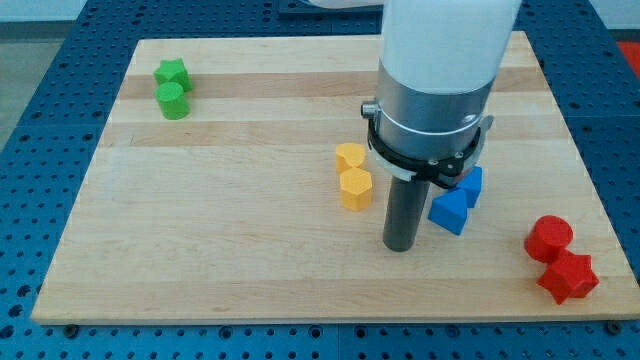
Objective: Separate the yellow hexagon from the yellow heart
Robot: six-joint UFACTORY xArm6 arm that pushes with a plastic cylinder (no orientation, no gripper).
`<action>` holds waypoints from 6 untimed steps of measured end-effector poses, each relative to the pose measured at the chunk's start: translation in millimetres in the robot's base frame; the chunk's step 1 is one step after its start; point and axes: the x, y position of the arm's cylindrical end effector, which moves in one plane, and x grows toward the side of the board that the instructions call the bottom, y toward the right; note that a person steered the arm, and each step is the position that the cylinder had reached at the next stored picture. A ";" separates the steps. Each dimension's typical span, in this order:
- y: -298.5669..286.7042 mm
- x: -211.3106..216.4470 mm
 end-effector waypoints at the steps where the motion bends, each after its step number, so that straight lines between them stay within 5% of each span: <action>1: -19.0 -36.6; 4: -35.8 -59.1; 6: -117.1 -93.5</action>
